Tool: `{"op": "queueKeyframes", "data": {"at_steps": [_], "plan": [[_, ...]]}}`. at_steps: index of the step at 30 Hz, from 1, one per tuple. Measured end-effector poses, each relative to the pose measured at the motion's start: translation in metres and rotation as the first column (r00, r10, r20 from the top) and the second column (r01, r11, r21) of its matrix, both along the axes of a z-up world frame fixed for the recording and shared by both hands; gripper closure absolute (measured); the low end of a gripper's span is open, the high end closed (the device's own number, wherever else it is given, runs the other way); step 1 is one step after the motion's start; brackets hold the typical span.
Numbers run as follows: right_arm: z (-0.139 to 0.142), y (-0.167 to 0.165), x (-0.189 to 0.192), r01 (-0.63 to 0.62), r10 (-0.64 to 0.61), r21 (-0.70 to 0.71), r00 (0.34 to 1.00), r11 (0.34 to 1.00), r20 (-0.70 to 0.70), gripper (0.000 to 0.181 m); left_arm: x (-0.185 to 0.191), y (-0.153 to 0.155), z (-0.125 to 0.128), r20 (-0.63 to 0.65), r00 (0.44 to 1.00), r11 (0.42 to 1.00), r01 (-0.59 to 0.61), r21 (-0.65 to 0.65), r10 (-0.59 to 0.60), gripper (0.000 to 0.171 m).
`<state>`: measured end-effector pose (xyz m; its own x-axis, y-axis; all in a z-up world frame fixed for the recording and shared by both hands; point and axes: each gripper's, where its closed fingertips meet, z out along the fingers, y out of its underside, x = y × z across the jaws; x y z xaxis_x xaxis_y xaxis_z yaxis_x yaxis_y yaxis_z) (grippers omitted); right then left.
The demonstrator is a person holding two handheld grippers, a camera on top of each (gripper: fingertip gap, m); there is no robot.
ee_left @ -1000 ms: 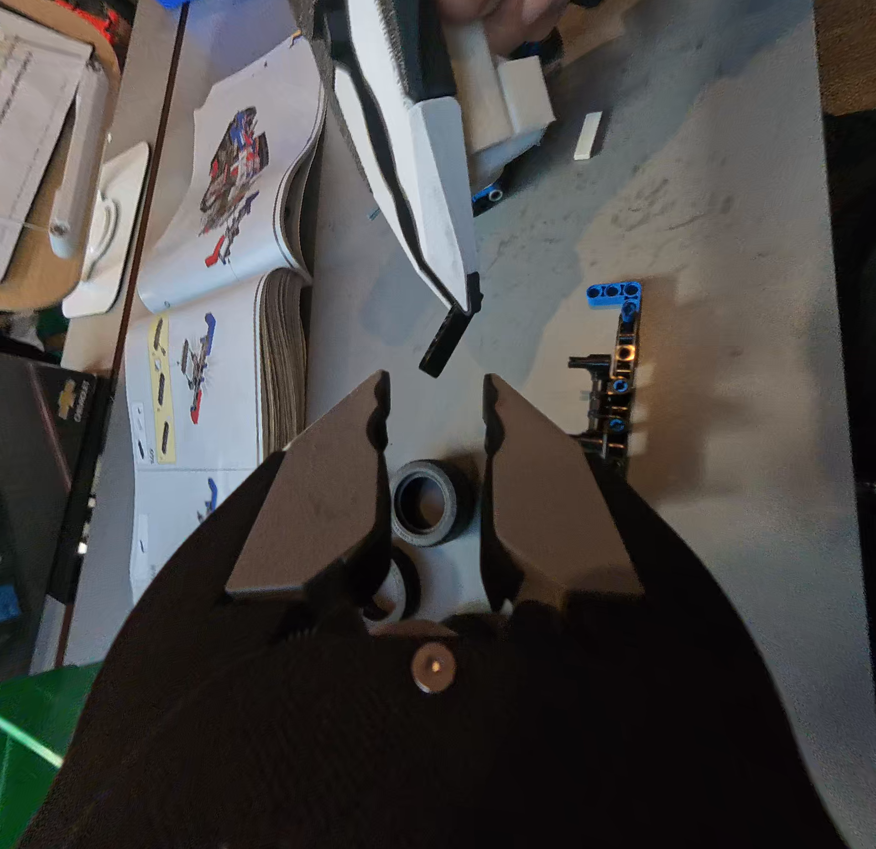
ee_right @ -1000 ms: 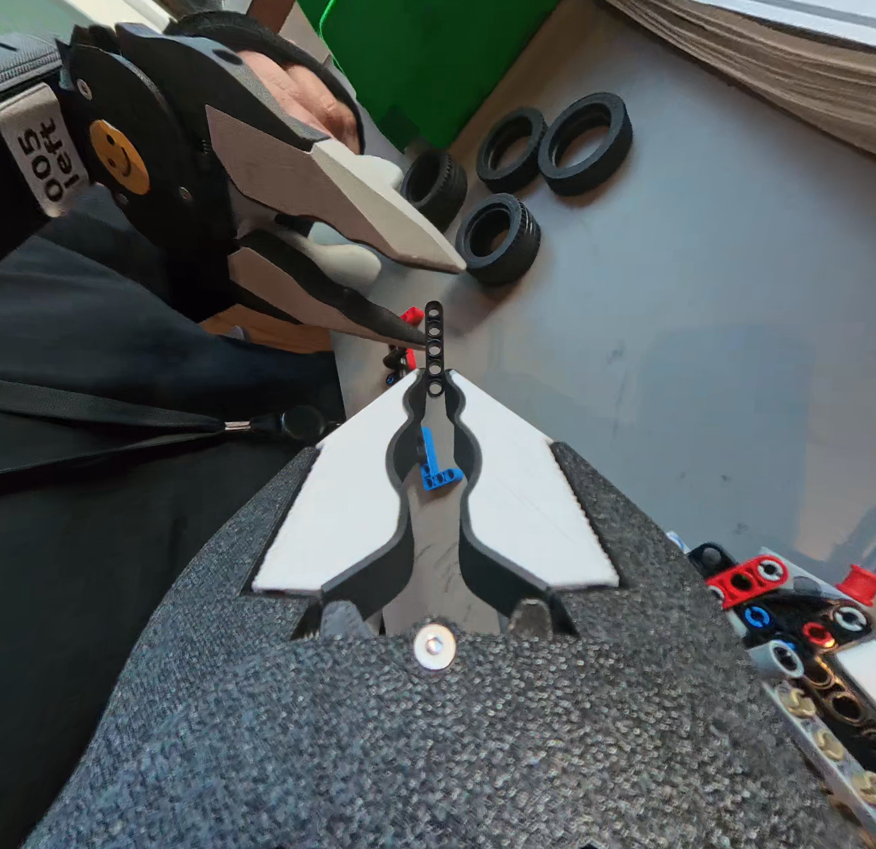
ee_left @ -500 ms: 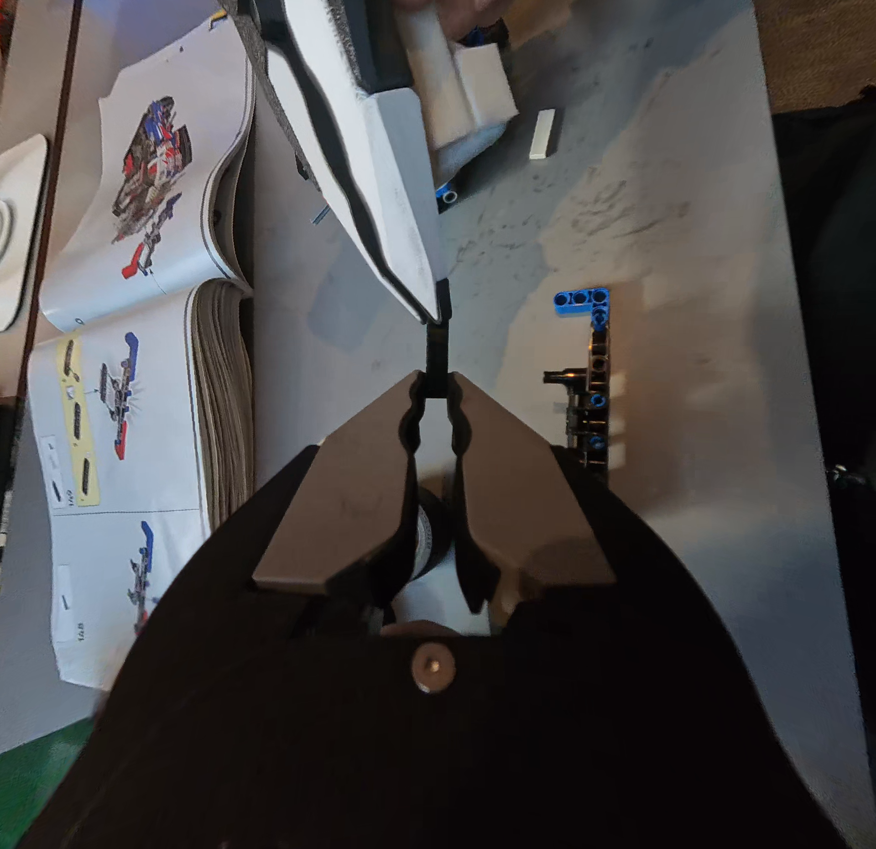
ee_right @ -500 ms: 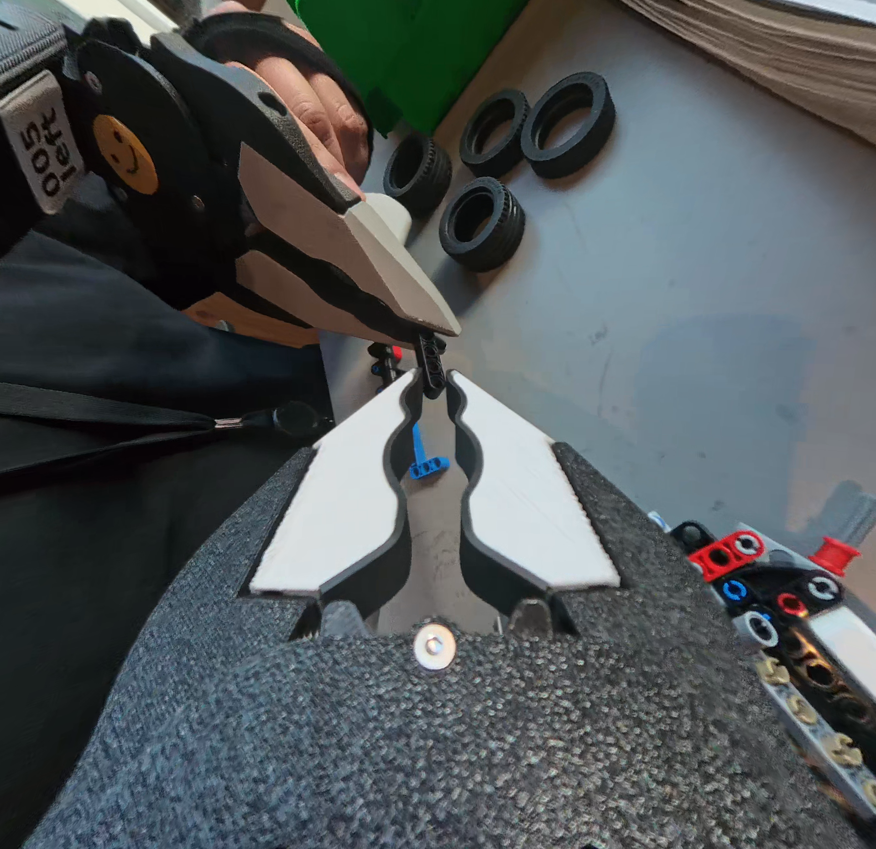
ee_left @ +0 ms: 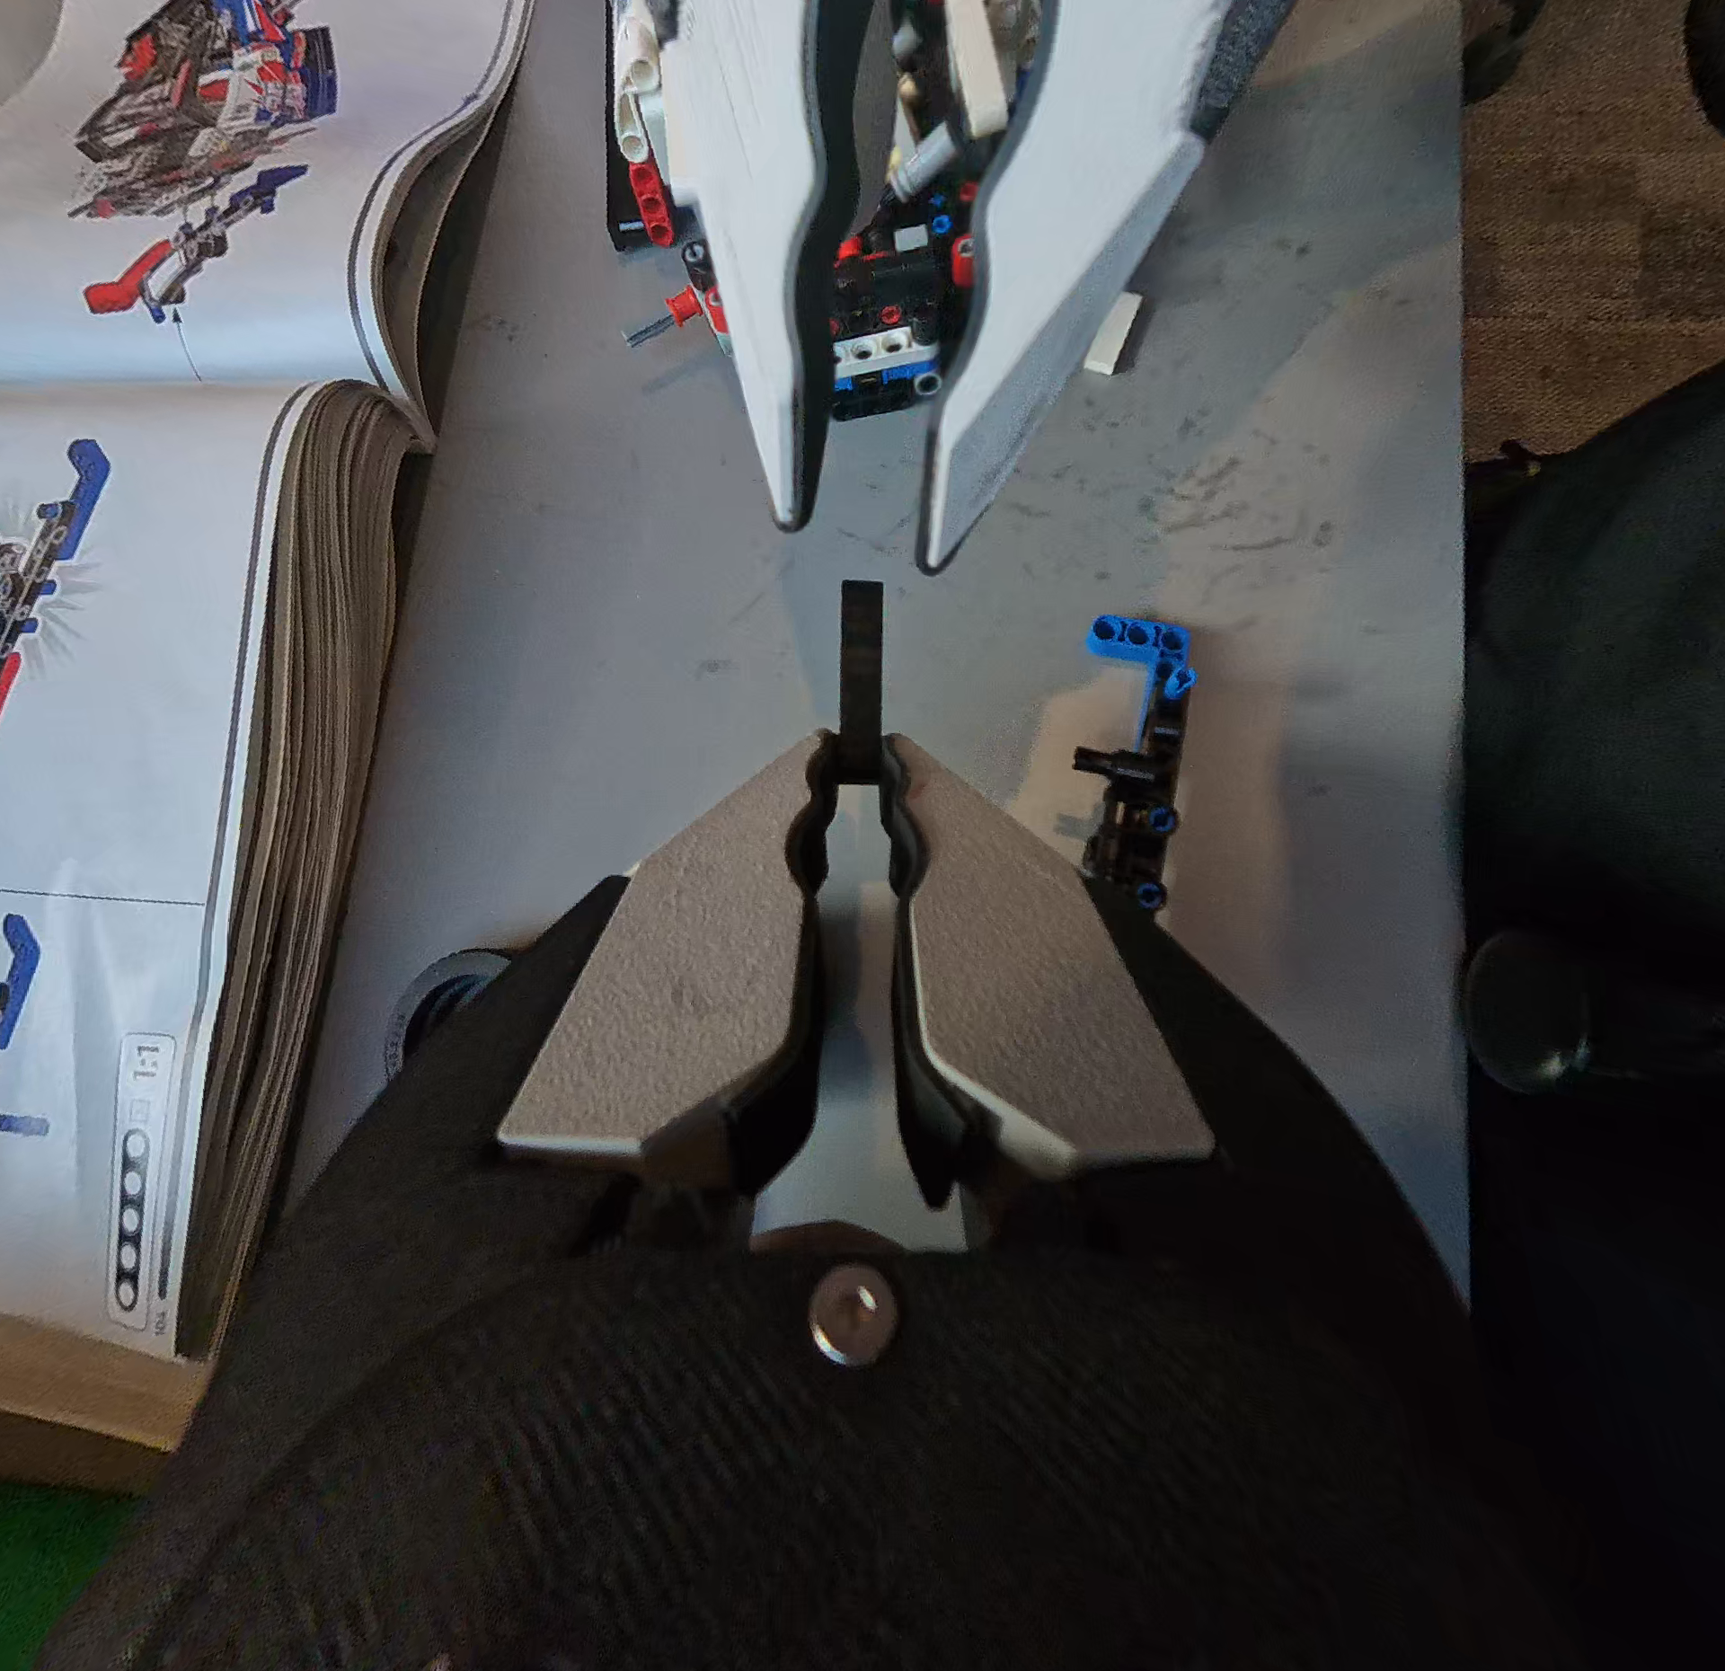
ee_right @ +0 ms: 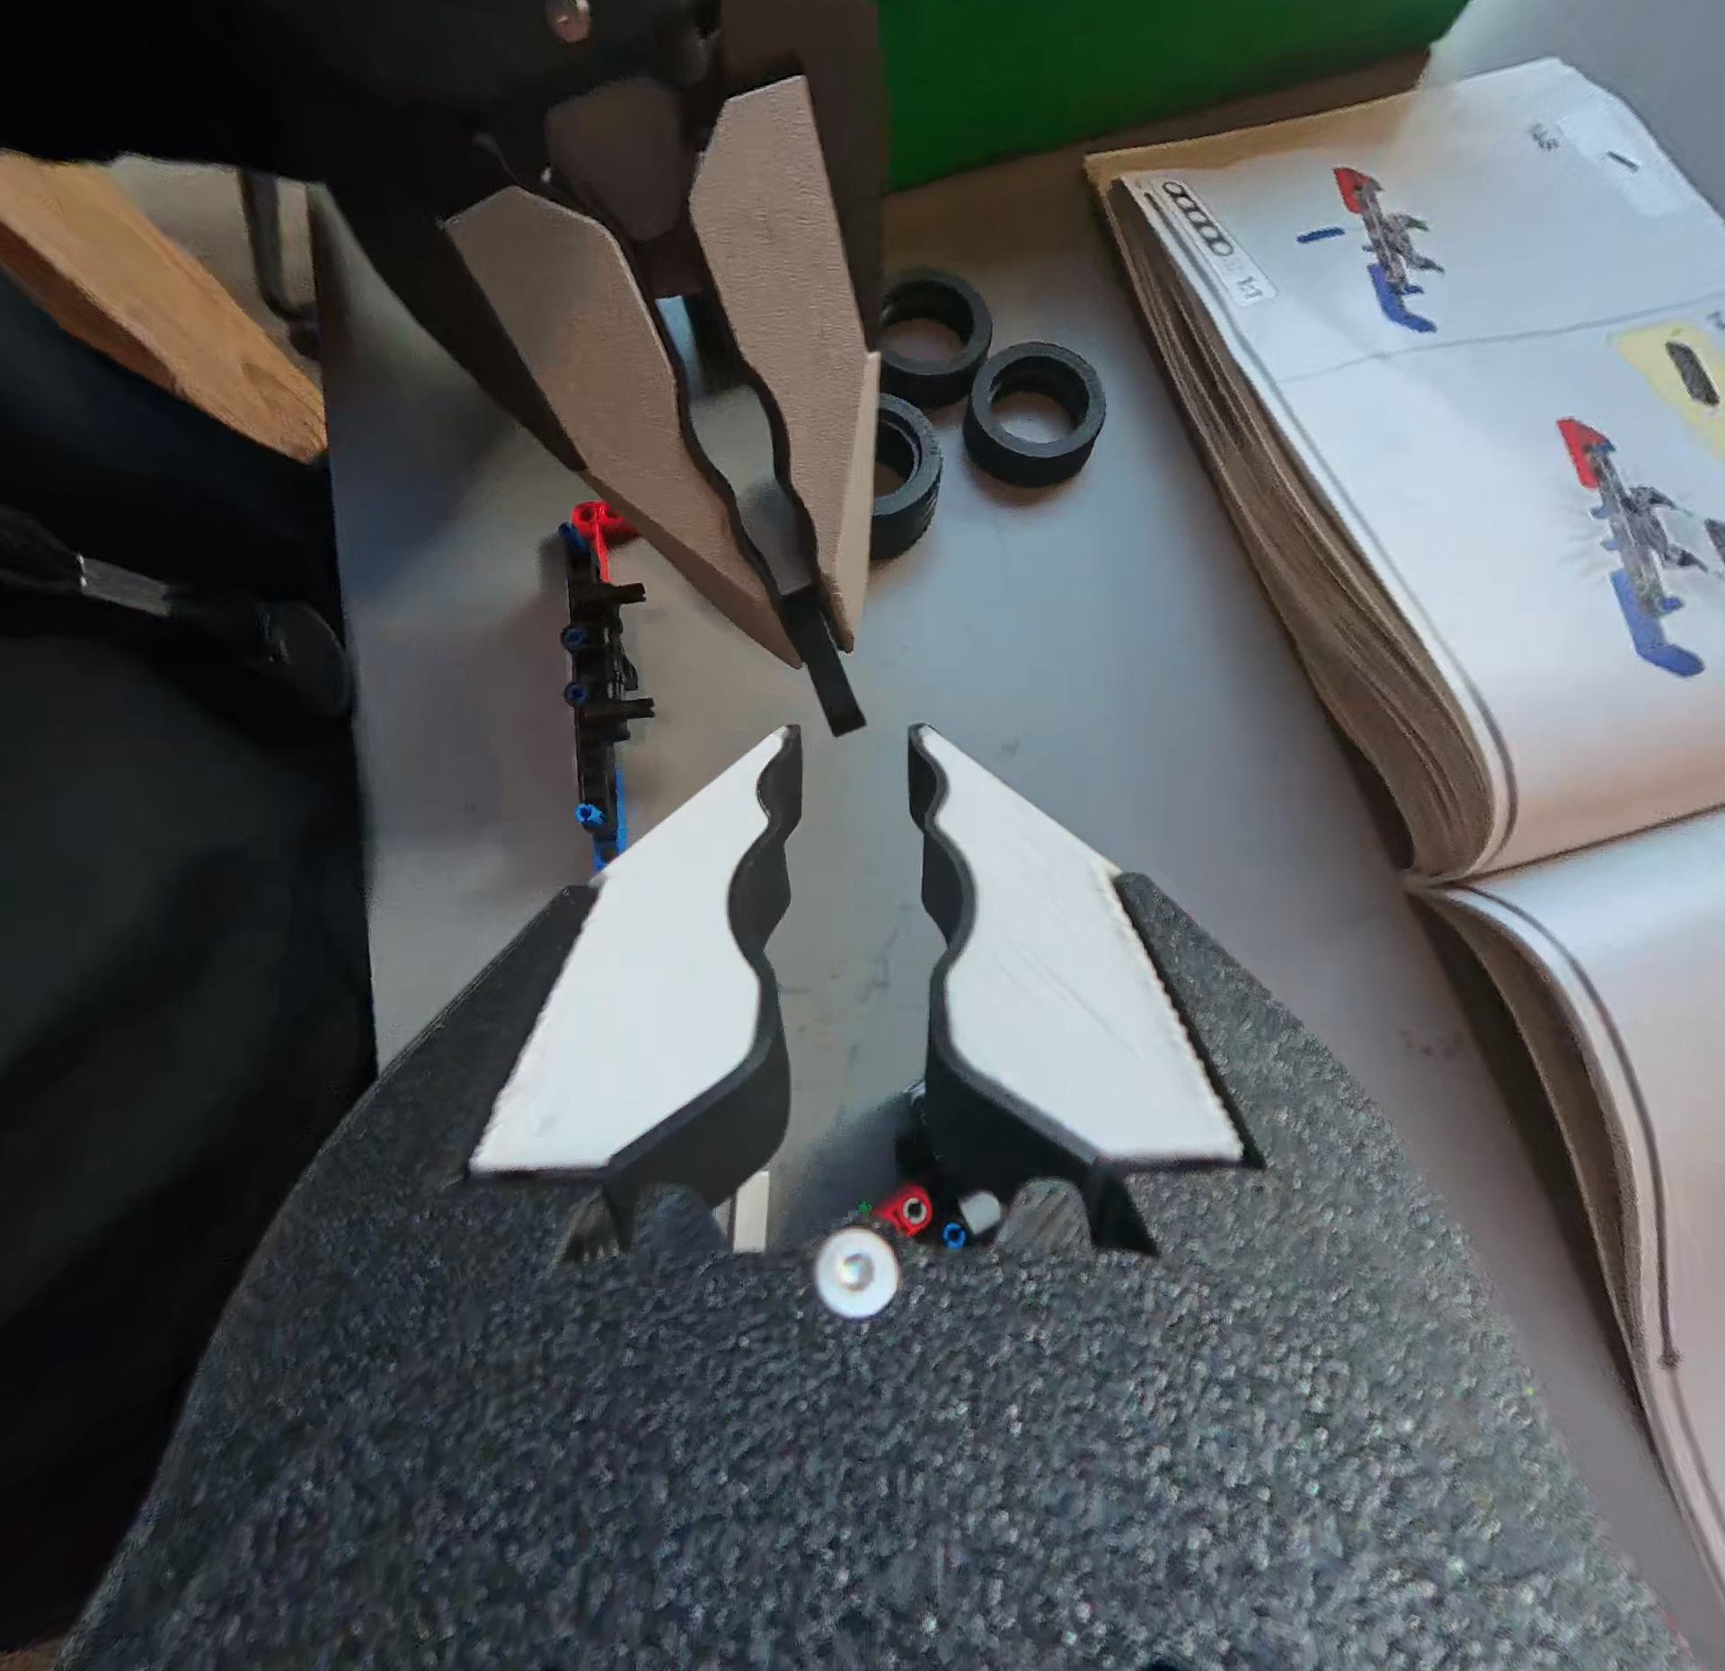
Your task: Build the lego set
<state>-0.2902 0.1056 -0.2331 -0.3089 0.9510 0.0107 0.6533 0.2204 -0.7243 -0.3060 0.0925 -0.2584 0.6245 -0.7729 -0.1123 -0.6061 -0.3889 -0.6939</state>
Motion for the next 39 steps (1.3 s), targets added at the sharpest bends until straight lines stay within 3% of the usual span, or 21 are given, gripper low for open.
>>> {"op": "queueKeyframes", "data": {"at_steps": [4, 8, 14, 21, 27, 32, 39], "plan": [[-0.011, -0.009, -0.002, -0.07, 0.067, 0.086, 0.997, 0.994, 0.033, 0.16, 0.0, 0.002, -0.001, -0.015, 1.0, 0.999, 0.009, 0.035, -0.008, 0.166], [-0.018, -0.004, -0.005, -0.068, 0.061, 0.174, 0.997, 0.982, 0.043, 0.173, 0.0, 0.0, -0.005, -0.005, 1.0, 1.0, 0.004, 0.024, -0.004, 0.166], [-0.022, -0.005, -0.004, -0.042, 0.034, 0.159, 0.998, 0.986, 0.054, 0.174, -0.002, -0.002, -0.008, 0.028, 0.999, 0.999, -0.034, -0.01, 0.034, 0.164], [-0.04, 0.0, 0.001, 0.034, -0.051, 0.104, 0.985, 0.994, 0.164, 0.174, -0.02, -0.018, -0.012, 0.071, 0.985, 0.982, -0.152, -0.109, 0.16, 0.123], [-0.055, -0.003, 0.001, 0.044, -0.061, 0.074, 0.968, 0.996, 0.244, 0.174, -0.034, -0.042, 0.007, 0.184, 0.958, 0.975, -0.217, -0.049, 0.222, 0.114], [-0.056, -0.003, -0.001, 0.023, -0.045, 0.086, 0.965, 0.996, 0.26, 0.174, -0.037, -0.056, 0.029, 0.264, 0.945, 0.977, -0.21, 0.035, 0.193, 0.113], [-0.048, -0.001, 0.004, 0.016, -0.042, 0.107, 0.968, 0.994, 0.246, 0.168, -0.047, -0.076, 0.017, 0.328, 0.922, 0.975, -0.22, 0.005, 0.207, 0.108]]}}
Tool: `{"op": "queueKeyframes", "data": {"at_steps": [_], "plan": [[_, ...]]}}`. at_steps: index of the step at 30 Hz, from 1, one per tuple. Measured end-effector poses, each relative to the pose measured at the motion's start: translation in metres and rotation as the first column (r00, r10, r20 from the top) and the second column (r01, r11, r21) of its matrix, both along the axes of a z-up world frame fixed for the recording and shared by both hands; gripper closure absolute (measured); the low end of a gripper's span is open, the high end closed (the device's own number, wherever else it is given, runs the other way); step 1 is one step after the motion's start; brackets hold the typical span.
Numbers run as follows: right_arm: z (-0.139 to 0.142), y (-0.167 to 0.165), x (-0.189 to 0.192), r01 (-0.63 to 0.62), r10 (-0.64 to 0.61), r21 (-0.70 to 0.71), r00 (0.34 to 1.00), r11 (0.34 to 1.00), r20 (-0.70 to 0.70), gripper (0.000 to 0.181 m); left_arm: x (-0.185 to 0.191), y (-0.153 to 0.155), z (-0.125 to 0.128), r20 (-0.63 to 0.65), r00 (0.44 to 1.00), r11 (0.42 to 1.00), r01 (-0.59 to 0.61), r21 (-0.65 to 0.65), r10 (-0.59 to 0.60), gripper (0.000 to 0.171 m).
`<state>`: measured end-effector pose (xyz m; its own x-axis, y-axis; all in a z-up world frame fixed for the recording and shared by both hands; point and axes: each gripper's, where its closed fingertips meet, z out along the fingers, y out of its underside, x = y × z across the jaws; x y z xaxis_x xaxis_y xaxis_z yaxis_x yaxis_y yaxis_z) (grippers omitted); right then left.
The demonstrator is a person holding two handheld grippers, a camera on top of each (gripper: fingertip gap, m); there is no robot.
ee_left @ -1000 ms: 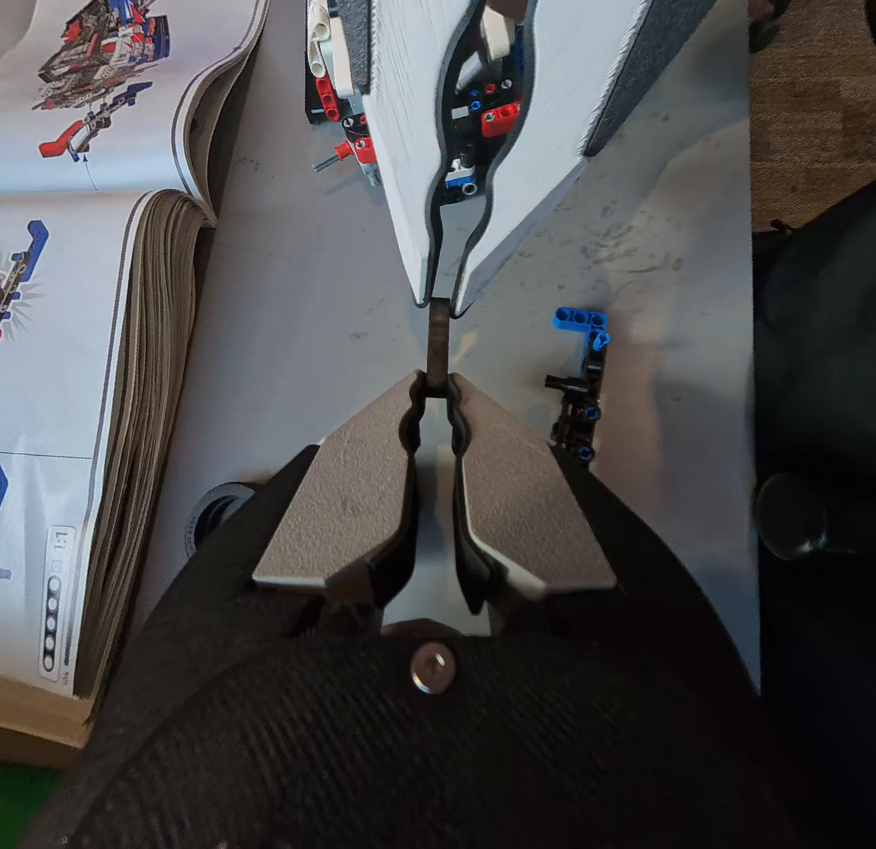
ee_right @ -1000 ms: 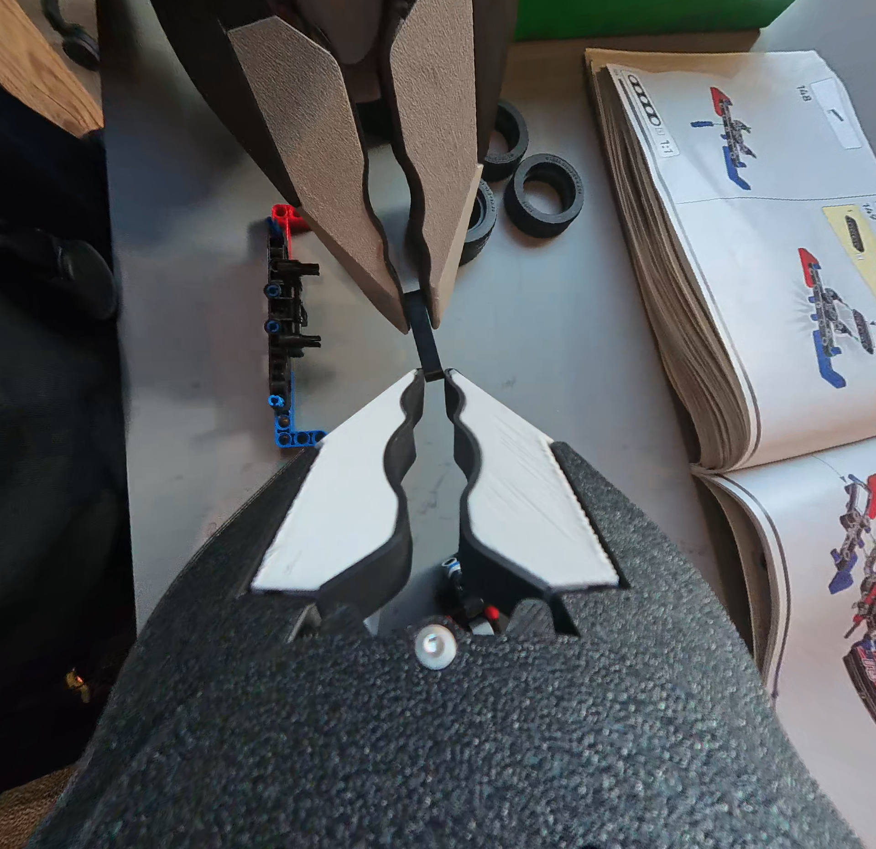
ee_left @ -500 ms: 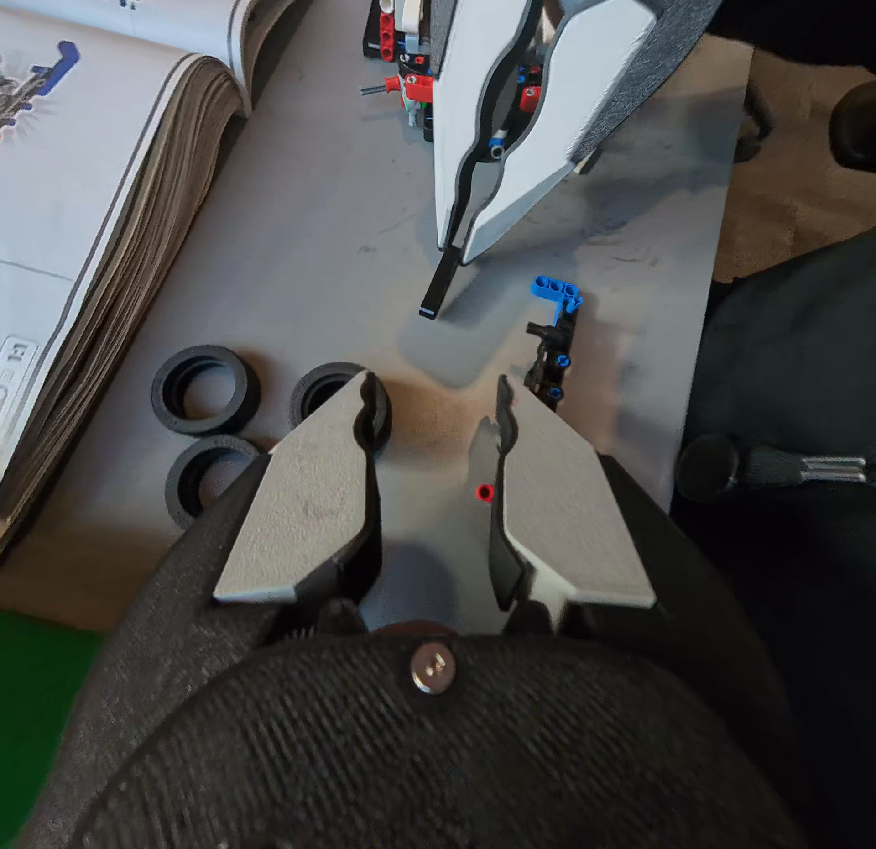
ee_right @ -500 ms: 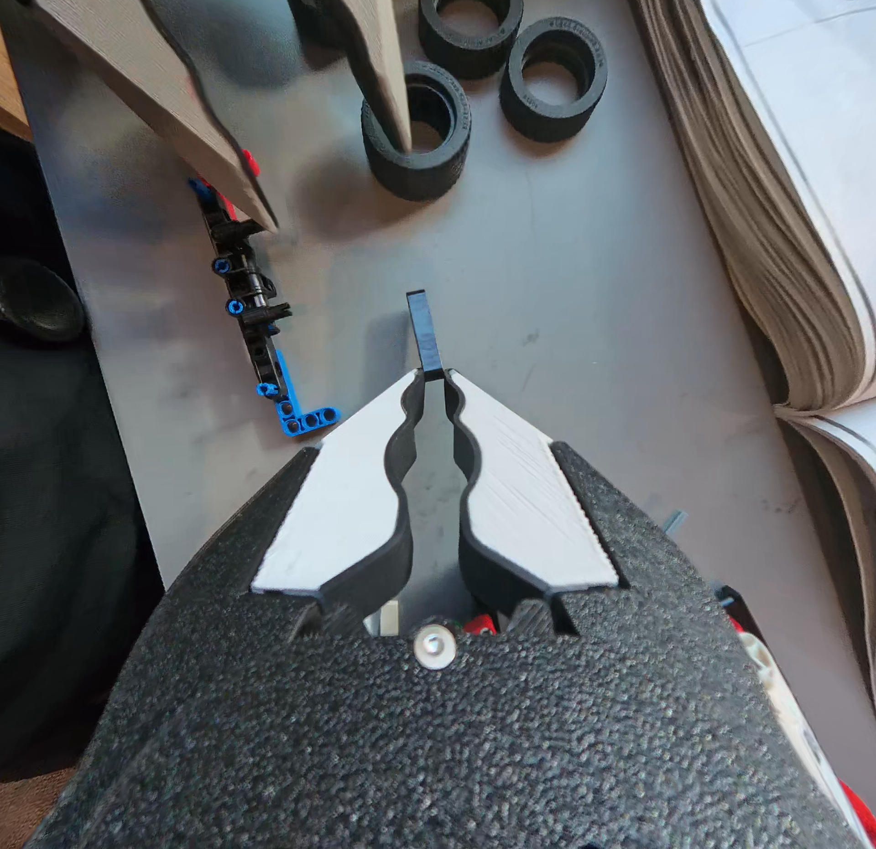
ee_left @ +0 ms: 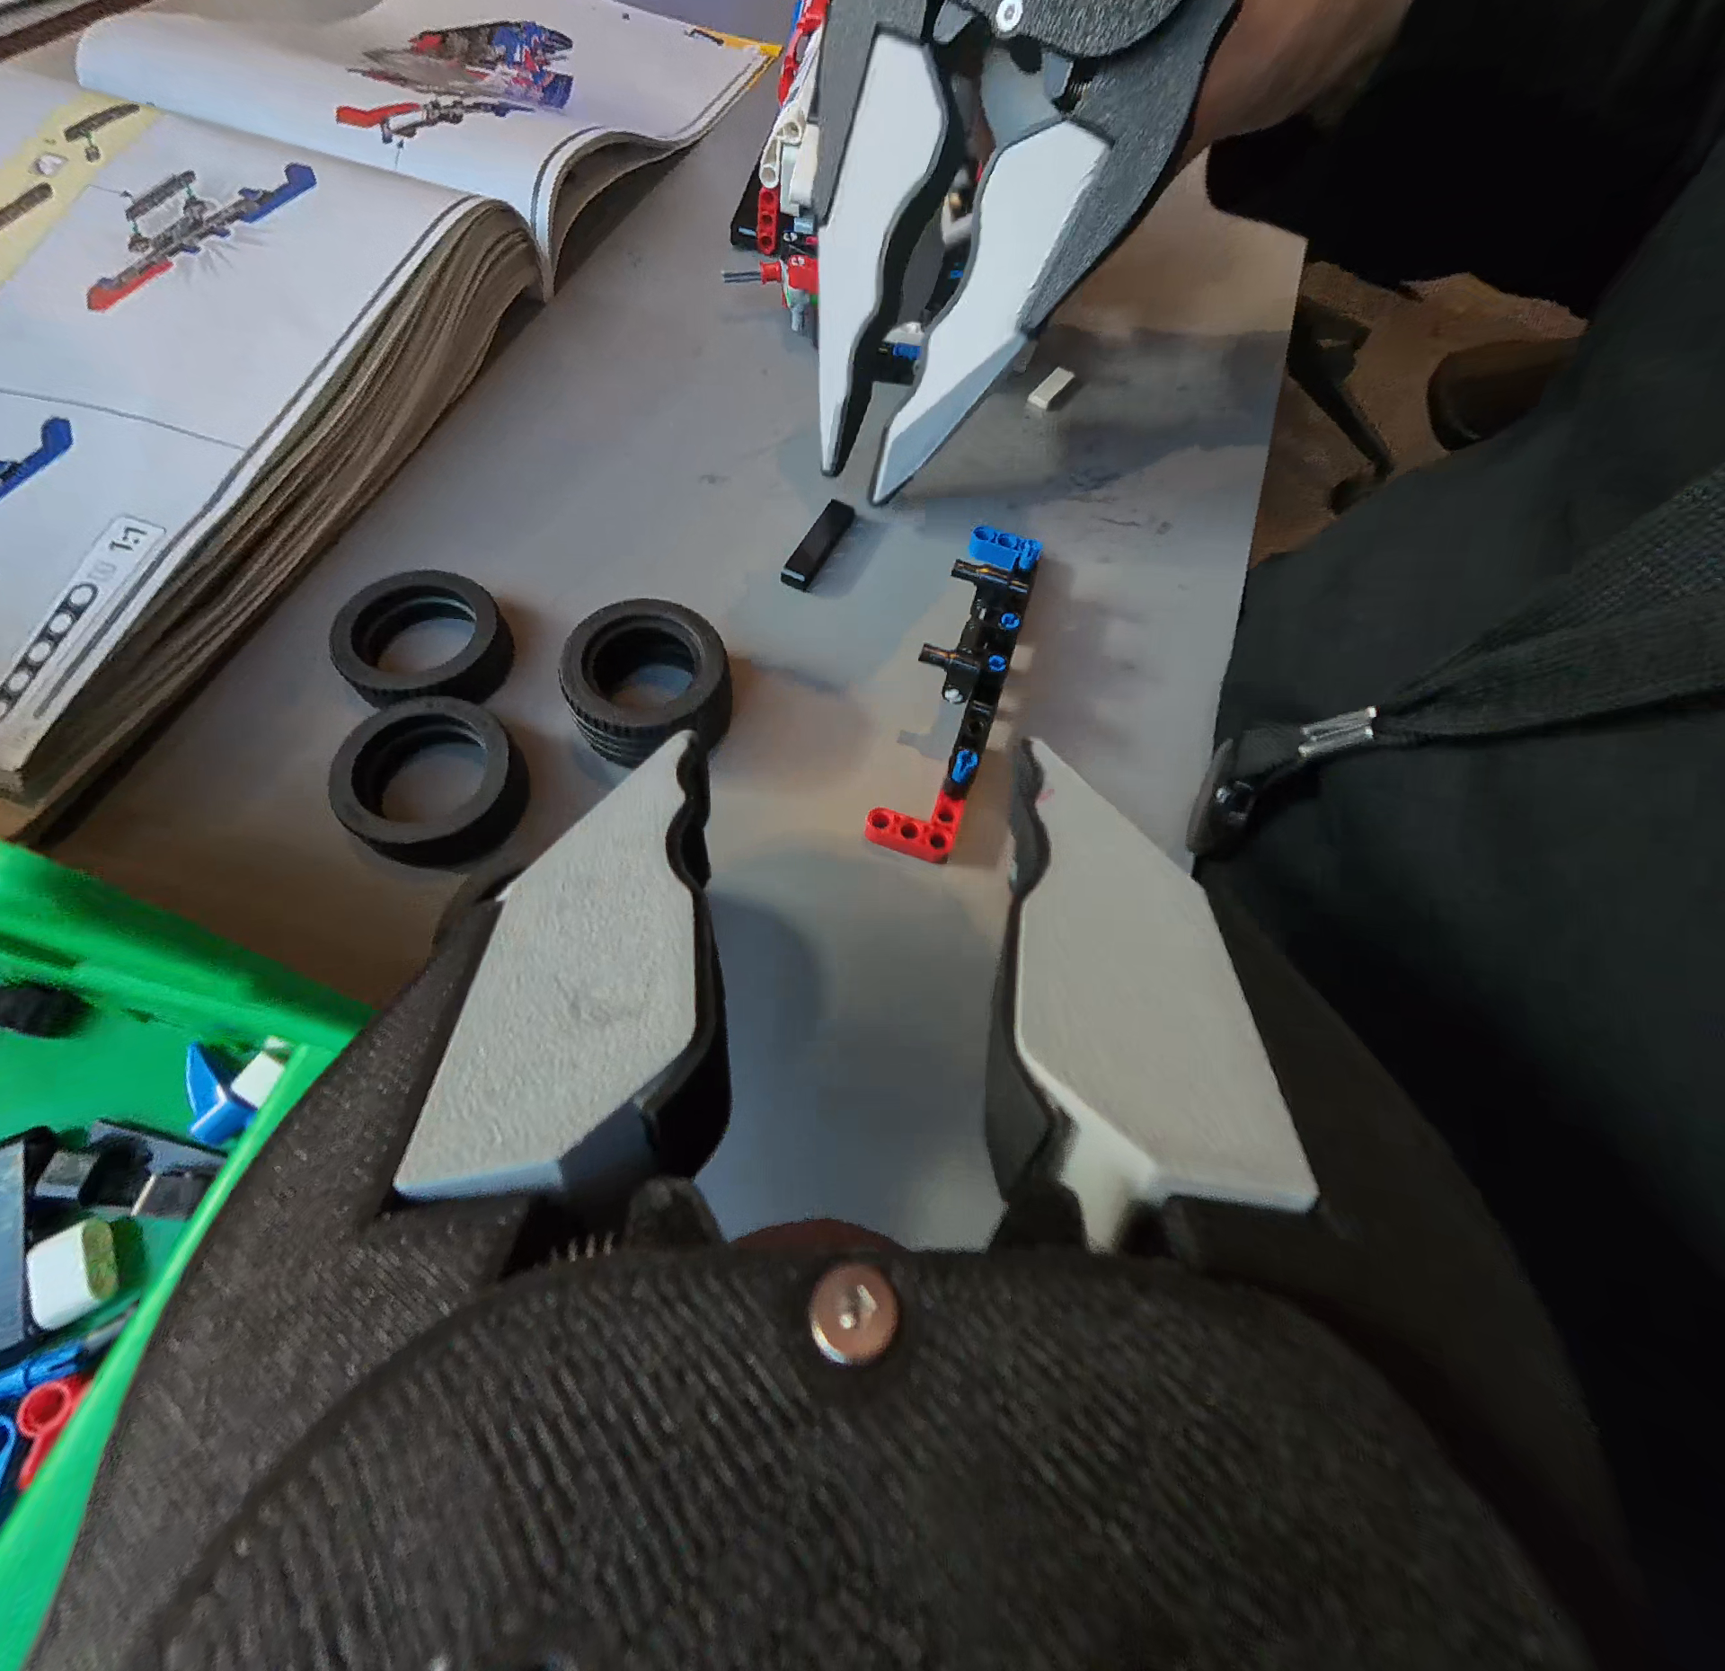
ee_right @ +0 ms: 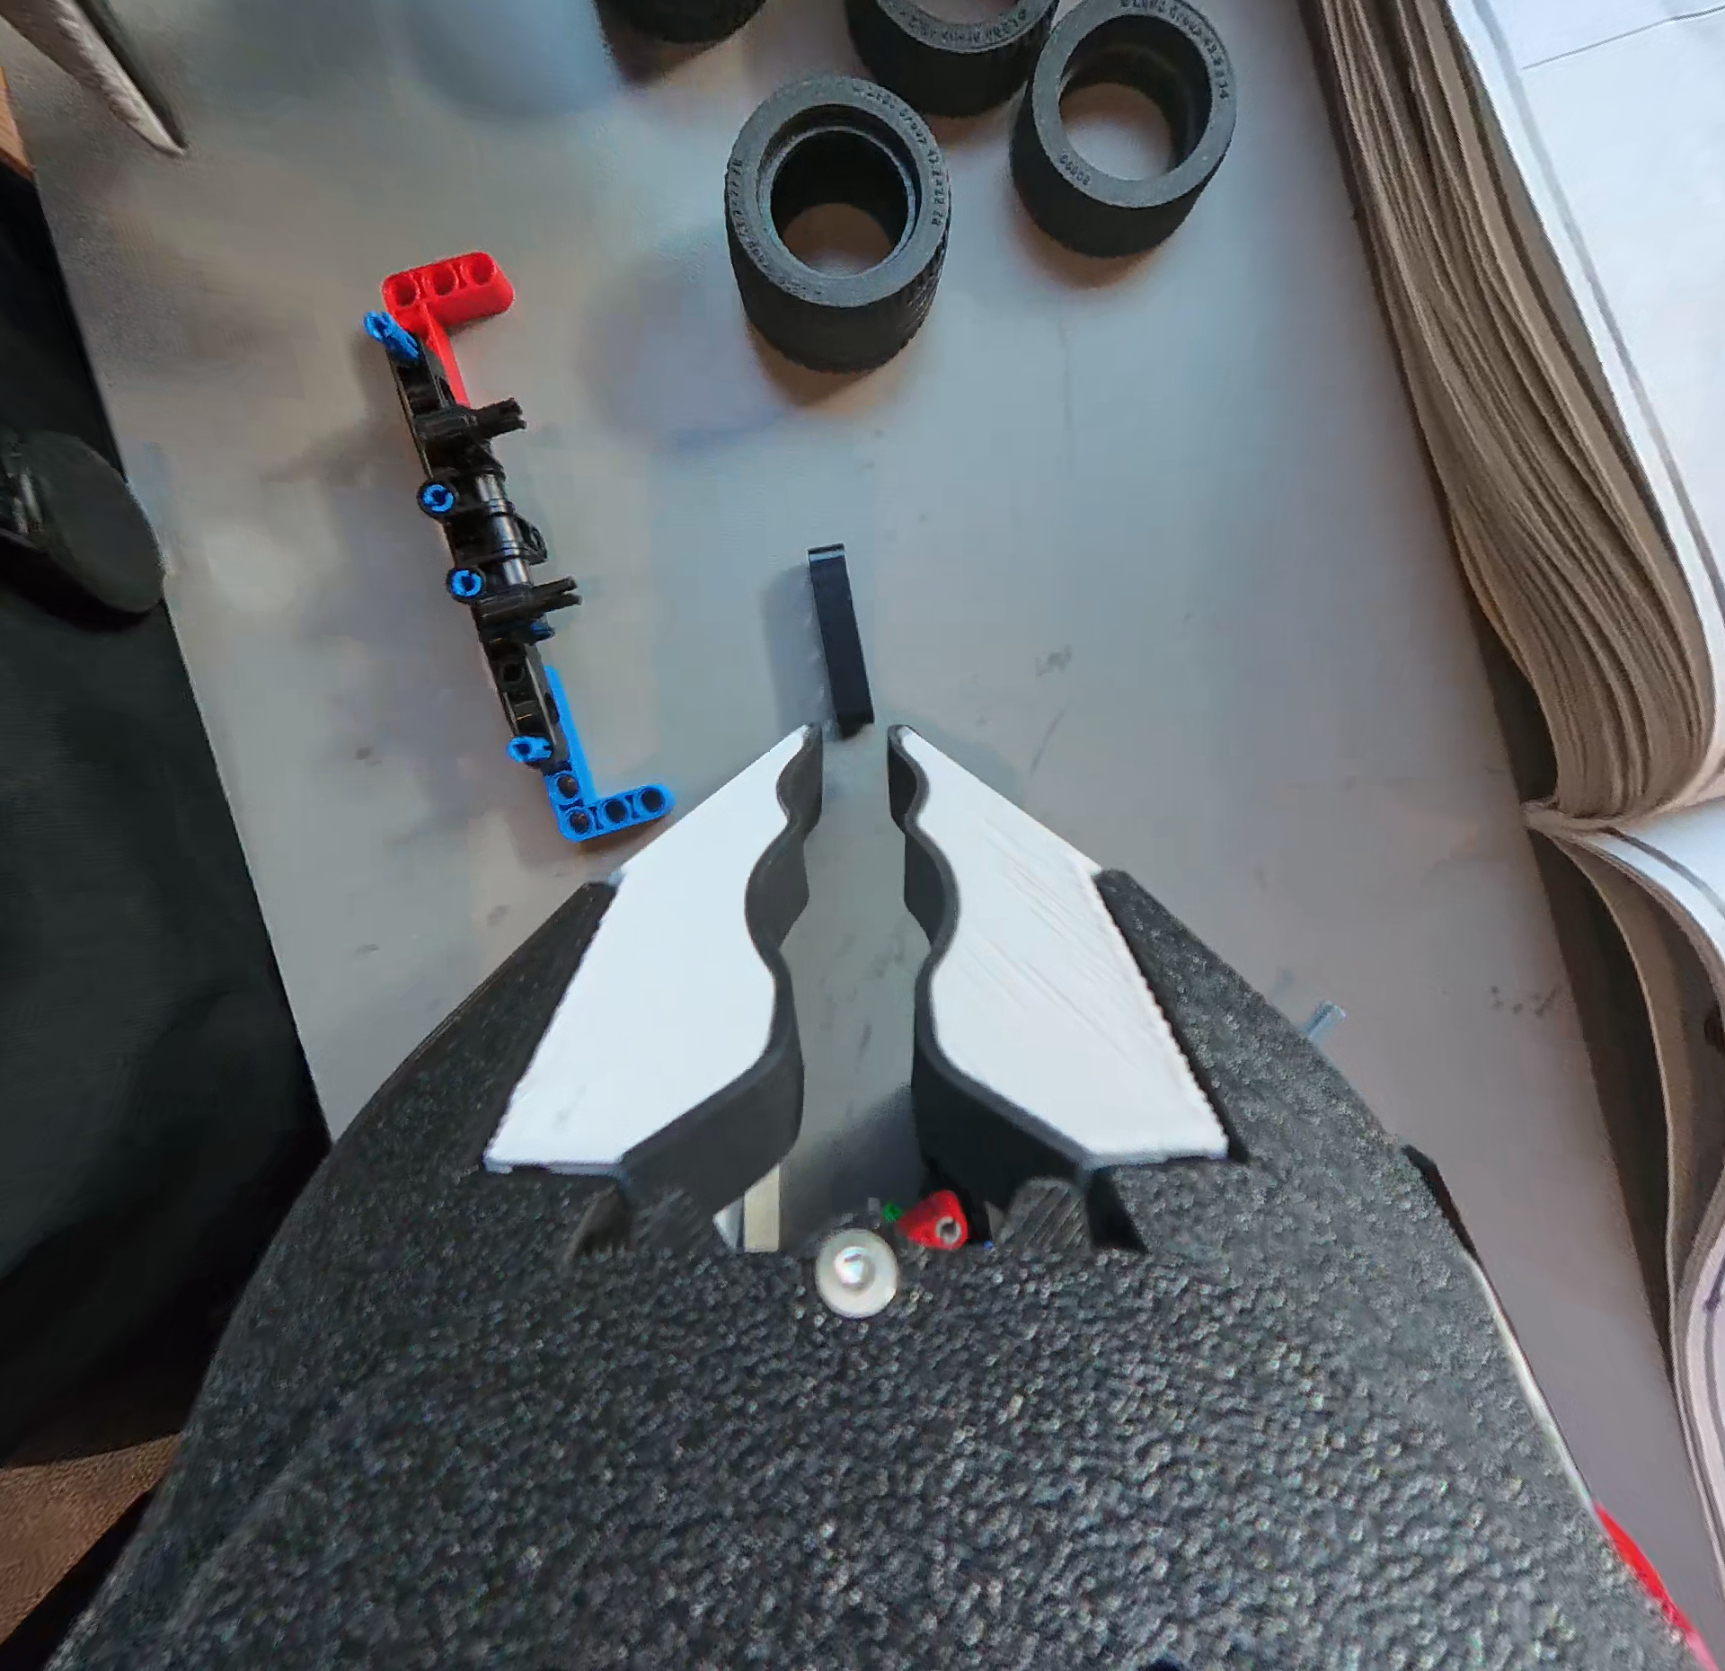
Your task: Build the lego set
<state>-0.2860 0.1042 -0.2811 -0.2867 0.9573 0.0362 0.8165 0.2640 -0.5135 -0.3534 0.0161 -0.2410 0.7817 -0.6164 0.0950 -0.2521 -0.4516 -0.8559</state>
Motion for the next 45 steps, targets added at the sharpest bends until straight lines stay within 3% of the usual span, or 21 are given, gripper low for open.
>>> {"op": "queueKeyframes", "data": {"at_steps": [3, 6, 9, 13, 22, 26, 31, 33, 36, 40, 45], "plan": [[0.016, 0.0, 0.009, 0.008, -0.009, -0.016, 0.999, 1.0, -0.048, 0.166, -0.004, -0.001, -0.002, 0.002, 0.999, 0.999, -0.032, 0.041, 0.032, 0.106], [0.05, 0.005, 0.018, 0.028, -0.047, -0.098, 0.979, 0.995, -0.2, 0.166, -0.008, 0.002, 0.004, -0.011, 0.997, 0.988, -0.079, 0.132, 0.081, 0.107], [0.085, 0.036, 0.03, 0.107, -0.147, -0.129, 0.922, 0.986, -0.358, 0.159, -0.016, 0.008, 0.017, -0.008, 0.988, 0.959, -0.151, 0.241, 0.157, 0.109], [0.122, 0.078, 0.044, 0.164, -0.232, -0.176, 0.836, 0.971, -0.497, 0.158, -0.03, 0.013, 0.02, 0.006, 0.968, 0.933, -0.244, 0.263, 0.252, 0.112], [0.187, 0.159, 0.026, 0.045, -0.238, -0.282, 0.67, 0.958, -0.703, 0.151, -0.052, 0.021, 0.02, 0.046, 0.929, 0.9, -0.367, 0.235, 0.367, 0.118], [0.196, 0.185, 0.015, 0.006, -0.267, -0.339, 0.63, 0.941, -0.729, 0.15, -0.053, 0.022, 0.019, 0.021, 0.926, 0.897, -0.369, 0.244, 0.376, 0.119], [0.185, 0.207, 0.022, 0.115, -0.256, -0.245, 0.685, 0.963, -0.682, 0.148, -0.054, 0.021, 0.02, 0.002, 0.922, 0.888, -0.374, 0.266, 0.387, 0.119], [0.184, 0.218, 0.04, 0.176, -0.285, -0.228, 0.689, 0.958, -0.666, 0.148, -0.055, 0.02, 0.021, -0.012, 0.918, 0.881, -0.377, 0.285, 0.397, 0.119], [0.183, 0.237, 0.082, 0.293, -0.412, -0.291, 0.64, 0.911, -0.649, 0.149, -0.055, 0.02, 0.021, -0.033, 0.915, 0.878, -0.375, 0.299, 0.402, 0.115], [0.163, 0.26, 0.161, 0.481, -0.592, -0.354, 0.559, 0.802, -0.581, 0.149, -0.056, 0.02, 0.022, -0.058, 0.905, 0.865, -0.382, 0.326, 0.421, 0.114], [0.124, 0.287, 0.288, 0.732, -0.761, -0.292, 0.455, 0.616, -0.463, 0.147, -0.057, 0.019, 0.023, -0.122, 0.878, 0.838, -0.387, 0.384, 0.462, 0.113]]}}
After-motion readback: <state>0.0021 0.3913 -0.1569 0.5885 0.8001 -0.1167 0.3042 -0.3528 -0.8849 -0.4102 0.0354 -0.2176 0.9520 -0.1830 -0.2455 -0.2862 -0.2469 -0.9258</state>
